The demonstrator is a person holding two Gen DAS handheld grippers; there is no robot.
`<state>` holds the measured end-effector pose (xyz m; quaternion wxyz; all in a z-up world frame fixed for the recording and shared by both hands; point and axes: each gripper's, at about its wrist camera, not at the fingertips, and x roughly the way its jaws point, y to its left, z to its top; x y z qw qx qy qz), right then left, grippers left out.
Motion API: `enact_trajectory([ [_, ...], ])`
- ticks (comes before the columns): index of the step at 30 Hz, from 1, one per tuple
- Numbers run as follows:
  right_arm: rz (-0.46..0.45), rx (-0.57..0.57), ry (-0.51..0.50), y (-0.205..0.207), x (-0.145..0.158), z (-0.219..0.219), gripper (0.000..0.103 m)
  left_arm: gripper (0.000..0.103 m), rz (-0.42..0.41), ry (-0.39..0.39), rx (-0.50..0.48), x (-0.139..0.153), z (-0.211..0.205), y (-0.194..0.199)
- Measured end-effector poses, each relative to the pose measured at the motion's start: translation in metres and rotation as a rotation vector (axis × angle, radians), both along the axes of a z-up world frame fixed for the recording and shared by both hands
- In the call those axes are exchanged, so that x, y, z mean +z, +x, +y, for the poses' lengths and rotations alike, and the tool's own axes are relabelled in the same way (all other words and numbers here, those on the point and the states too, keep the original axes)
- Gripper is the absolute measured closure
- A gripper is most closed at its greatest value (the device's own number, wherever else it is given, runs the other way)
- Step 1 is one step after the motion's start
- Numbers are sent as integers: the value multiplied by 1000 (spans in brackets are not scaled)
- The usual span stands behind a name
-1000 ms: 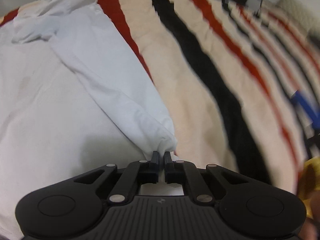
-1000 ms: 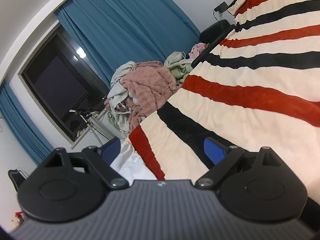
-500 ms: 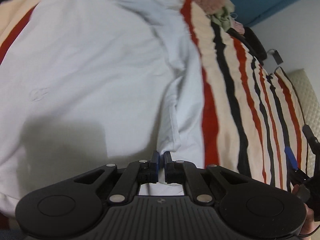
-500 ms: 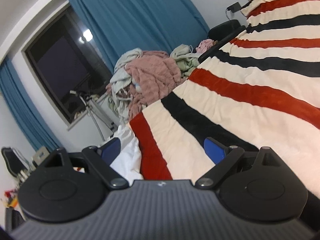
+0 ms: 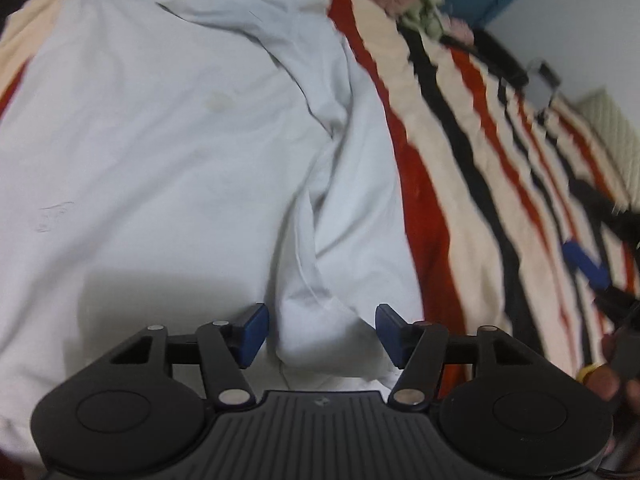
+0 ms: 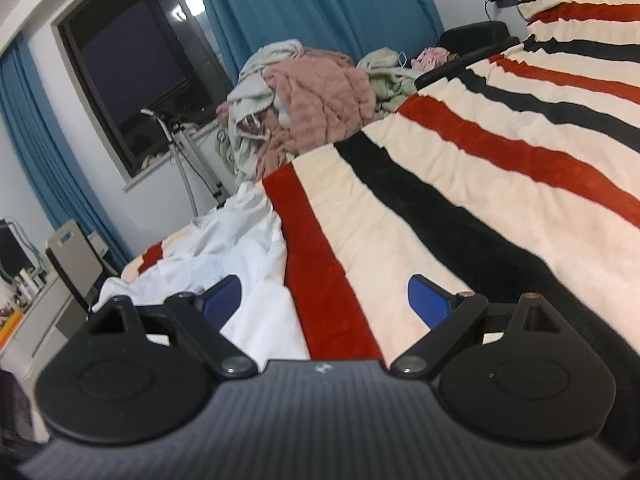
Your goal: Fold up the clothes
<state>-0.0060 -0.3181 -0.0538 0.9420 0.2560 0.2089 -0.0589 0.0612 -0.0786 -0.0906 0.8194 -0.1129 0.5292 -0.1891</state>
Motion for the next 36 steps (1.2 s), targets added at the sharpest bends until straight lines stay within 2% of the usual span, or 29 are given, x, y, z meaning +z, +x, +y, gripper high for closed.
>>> enact_trajectory([
  [1,6,4,-1,1,-1,2,11,47,2,25,-13,-5,-6,-1],
  [3,15,9,-5,4,-2,5,12,60,6,77,-19,-10,-10,0],
  [5,22,12,-12,5,-3,7,12,64,29,55,-9,-11,-1,1],
  [8,26,15,-13,5,-4,8,12,86,90,20,5,-10,20,-1],
  [10,29,20,-12,5,-4,9,12,91,128,3,11,-9,37,-6],
  [13,39,32,-21,5,-5,12,12,92,150,21,29,-7,62,-16],
  [16,56,71,-27,9,-5,18,12,92,137,37,63,-1,81,-24],
  [19,69,164,-24,25,-1,29,12,90,107,-18,61,5,89,-35],
  [22,83,284,-42,53,6,47,12,80,66,-82,51,10,92,-40],
  [24,98,362,-70,79,8,62,13,64,30,-102,55,10,97,-41],
  [26,126,442,-100,115,5,79,22,63,24,-110,57,5,94,-44],
  [27,152,471,-123,137,2,88,26,63,33,-106,46,2,91,-43],
  [29,192,524,-178,175,-8,107,28,66,45,-93,30,-7,93,-44],
  [32,236,566,-327,226,-27,138,32,82,26,-70,13,-13,95,-51],
  [33,241,570,-363,237,-33,145,33,94,20,-74,5,-13,95,-53],
  [36,266,571,-415,271,-53,160,50,99,-6,-97,-25,-10,101,-59],
])
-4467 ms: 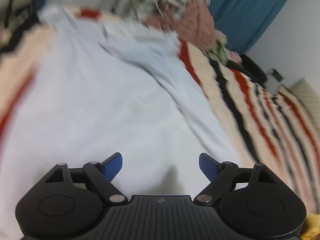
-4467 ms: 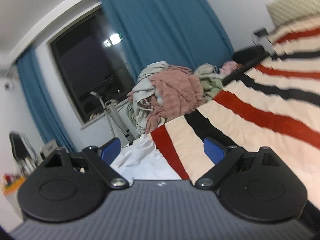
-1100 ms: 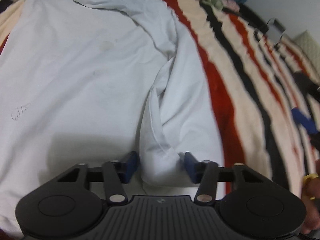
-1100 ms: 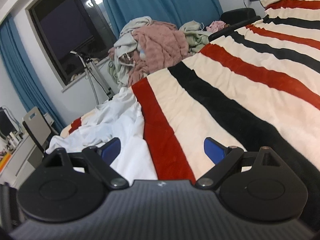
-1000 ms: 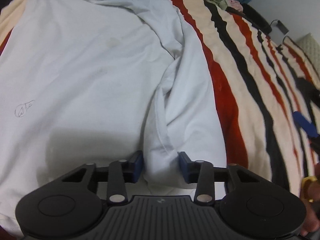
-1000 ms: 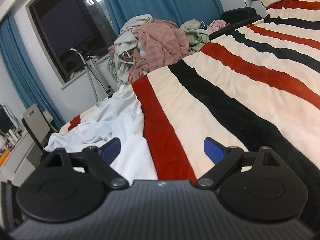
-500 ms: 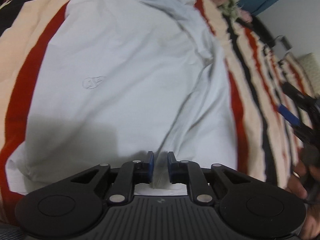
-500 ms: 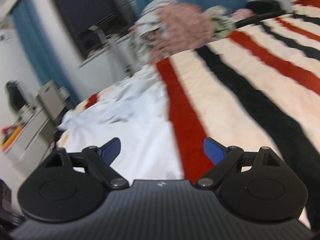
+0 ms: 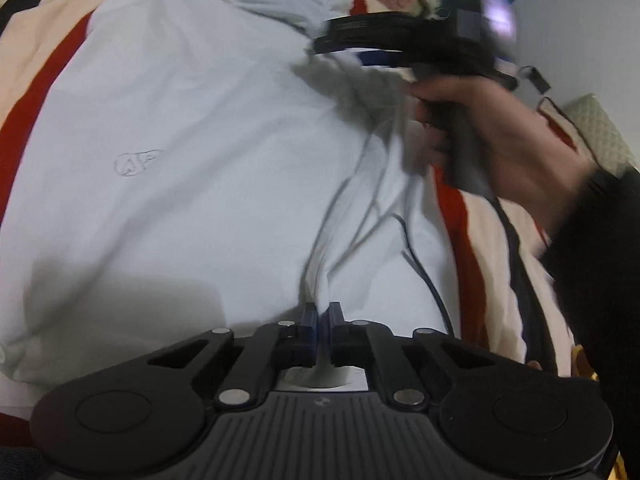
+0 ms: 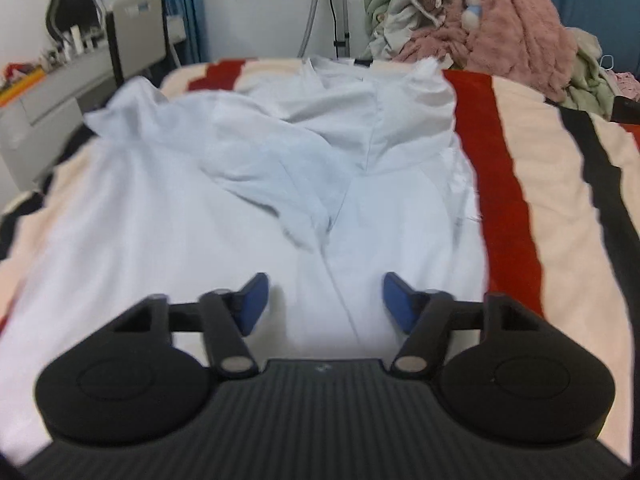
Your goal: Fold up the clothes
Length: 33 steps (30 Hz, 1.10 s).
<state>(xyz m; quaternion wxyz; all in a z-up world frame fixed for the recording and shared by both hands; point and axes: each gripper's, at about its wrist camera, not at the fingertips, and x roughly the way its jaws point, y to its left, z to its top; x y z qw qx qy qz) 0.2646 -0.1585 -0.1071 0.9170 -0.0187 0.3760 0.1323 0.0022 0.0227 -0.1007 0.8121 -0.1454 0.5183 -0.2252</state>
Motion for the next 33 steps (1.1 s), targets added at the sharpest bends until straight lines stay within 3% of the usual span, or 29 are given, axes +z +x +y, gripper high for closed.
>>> enact_trajectory([
  [3,12,5,-20,17,-7,11,74,100,-25,-34,-27,3,0,-12],
  [6,-12,8,-21,24,5,16,96,101,7,-98,-25,1,6,-31],
  [9,-42,-4,43,30,24,14,98,101,23,-127,-30,2,4,-44],
  [12,-73,-23,112,36,38,13,98,101,-2,-107,-29,1,-4,-56],
  [15,-69,-39,140,44,37,19,98,101,-39,-62,-31,2,-8,-63],
  [19,-68,-50,90,47,19,30,97,99,-40,-53,-2,3,-6,-55],
  [21,-47,-76,100,48,15,27,96,85,-23,-48,18,-1,-12,-40],
  [22,-38,-90,98,47,15,26,95,79,-23,-30,22,1,-13,-38],
  [24,-37,-103,103,44,18,23,91,52,-48,14,30,10,-15,-38],
  [26,-47,-105,117,38,25,19,66,38,-98,63,40,21,-16,-40],
  [27,-53,-106,124,34,29,17,44,30,-122,77,43,27,-15,-42],
  [28,-60,-105,133,30,34,15,33,27,-147,91,46,33,-15,-43],
  [33,-121,-94,174,-8,69,2,35,20,-249,127,92,63,-17,-43],
])
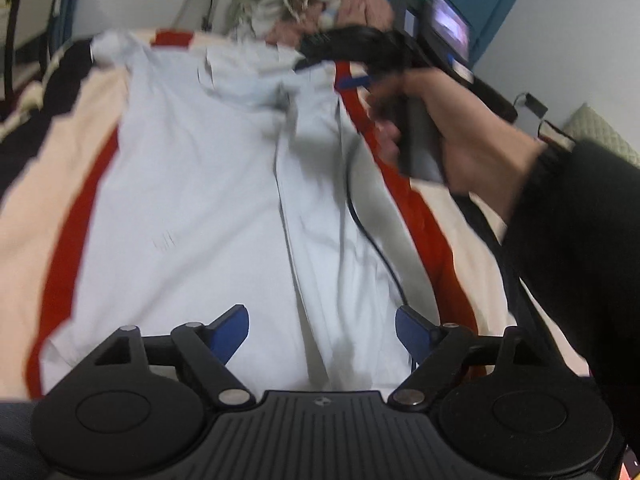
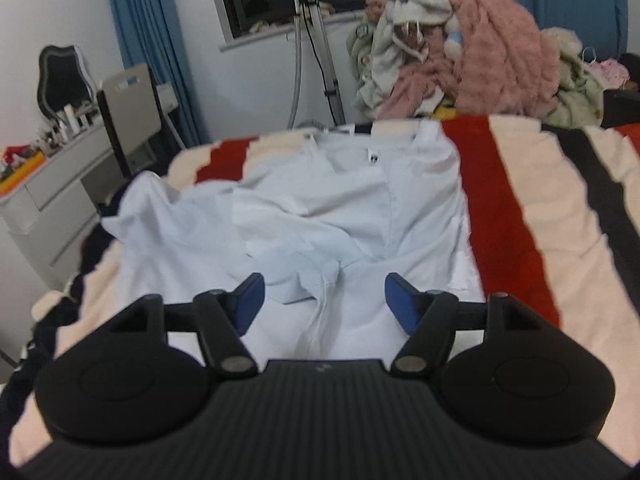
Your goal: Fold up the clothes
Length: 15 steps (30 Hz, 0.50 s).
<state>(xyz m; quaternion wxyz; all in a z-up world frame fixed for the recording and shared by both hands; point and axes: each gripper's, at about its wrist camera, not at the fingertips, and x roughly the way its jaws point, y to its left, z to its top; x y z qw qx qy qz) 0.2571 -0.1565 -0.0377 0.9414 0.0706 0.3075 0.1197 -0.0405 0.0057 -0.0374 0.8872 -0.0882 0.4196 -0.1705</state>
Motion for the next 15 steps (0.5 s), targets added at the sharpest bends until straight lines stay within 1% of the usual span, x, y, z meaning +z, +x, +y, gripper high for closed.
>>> enact_trajectory([
  [3,-52,-12,7,-29,26,-12,35,17,-93,42,33,26,2,-3],
  [6,-105,-36,26,-65,51,-28,35,17,-172,62,59,50,14,-7],
  [10,-180,-73,15,-121,74,-44,35,17,-271,101,96,80,29,-3],
  [11,-199,-83,12,-136,79,-48,35,17,-294,112,115,83,33,0],
  [15,-266,-116,18,-198,84,-57,34,17,-316,97,157,96,45,16],
])
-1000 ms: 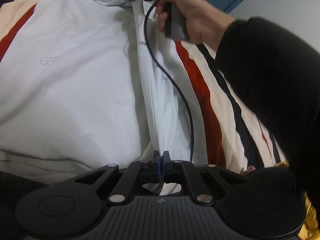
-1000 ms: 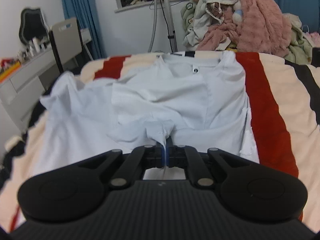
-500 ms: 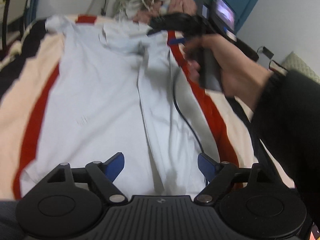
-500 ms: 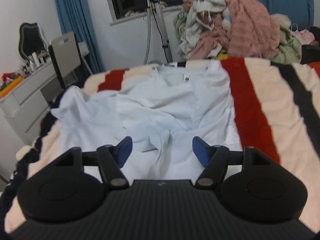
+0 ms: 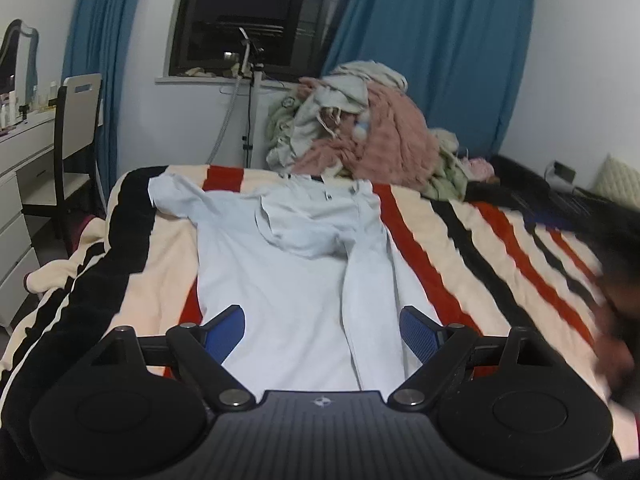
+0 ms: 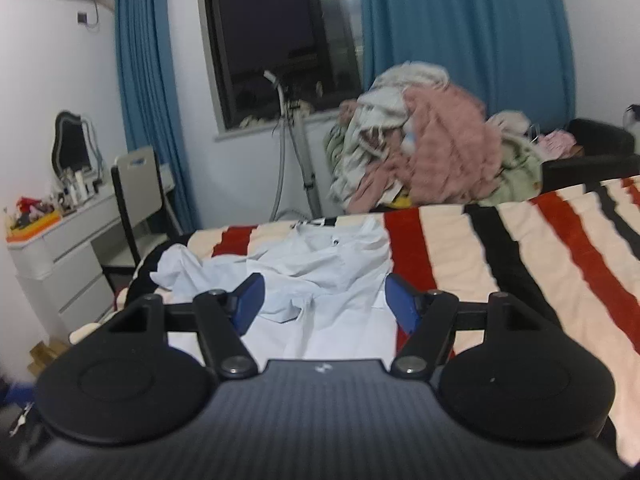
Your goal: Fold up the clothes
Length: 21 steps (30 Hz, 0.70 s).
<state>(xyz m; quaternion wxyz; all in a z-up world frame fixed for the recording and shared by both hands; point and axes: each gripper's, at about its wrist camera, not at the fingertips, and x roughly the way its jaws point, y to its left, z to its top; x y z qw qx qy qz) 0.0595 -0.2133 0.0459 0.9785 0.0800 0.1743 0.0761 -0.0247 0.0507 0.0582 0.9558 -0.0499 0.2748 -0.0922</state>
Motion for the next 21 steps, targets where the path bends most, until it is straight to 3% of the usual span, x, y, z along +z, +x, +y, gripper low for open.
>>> enact_trajectory([
  [4,-36,-15,80,-49,-17,-9,34,17,-58,31,9,-4,-2,9],
  [8,-52,-40,80,-66,-45,-7,34,17,-91,90,31,-34,-11,18],
  [13,-29,-40,25,-58,-66,1,34,17,-48,101,20,-60,-19,25],
  [21,56,-18,35,-46,-87,6,34,15,-32,54,52,-60,1,27],
])
